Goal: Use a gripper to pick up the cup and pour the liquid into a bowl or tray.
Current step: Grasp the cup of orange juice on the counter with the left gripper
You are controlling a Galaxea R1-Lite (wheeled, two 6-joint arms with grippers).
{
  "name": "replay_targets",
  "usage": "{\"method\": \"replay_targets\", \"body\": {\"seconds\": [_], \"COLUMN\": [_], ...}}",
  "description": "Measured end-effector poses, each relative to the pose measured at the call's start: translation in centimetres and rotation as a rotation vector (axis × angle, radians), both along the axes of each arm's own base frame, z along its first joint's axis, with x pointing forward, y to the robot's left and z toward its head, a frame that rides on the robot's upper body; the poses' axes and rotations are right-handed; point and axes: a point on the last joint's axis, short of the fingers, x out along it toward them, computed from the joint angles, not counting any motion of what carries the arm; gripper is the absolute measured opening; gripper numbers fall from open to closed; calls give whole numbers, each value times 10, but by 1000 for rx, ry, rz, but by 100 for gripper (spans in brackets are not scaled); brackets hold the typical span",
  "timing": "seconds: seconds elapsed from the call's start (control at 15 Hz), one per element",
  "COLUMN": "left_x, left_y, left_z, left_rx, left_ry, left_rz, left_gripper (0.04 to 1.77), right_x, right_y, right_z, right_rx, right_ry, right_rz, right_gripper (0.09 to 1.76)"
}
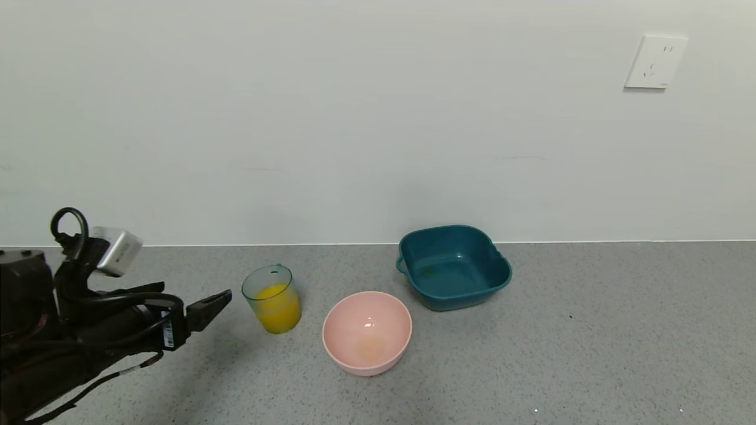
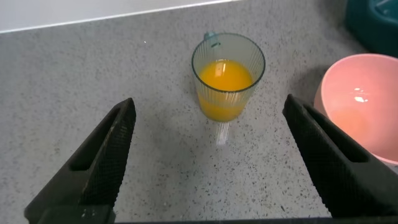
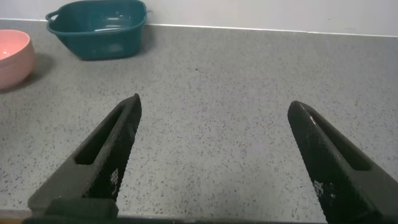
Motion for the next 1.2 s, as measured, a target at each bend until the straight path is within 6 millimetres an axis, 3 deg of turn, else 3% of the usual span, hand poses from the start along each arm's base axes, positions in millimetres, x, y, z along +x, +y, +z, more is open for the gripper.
{"method": "replay_targets", "body": {"seconds": [0.47,1.2], "left_x": [30,77], "left_y": [-12,-28], "left_z": [-54,-116], "left_rx": [7,28], "left_ry": [105,24], "left_rz": [-43,-38], "left_gripper": [172,172], "right_x": [0,0], "right_y": [0,0], "right_z": [0,0], "right_rx": [0,0], "right_ry": [0,0], "right_rz": [0,0], "right_gripper": [171,171]}}
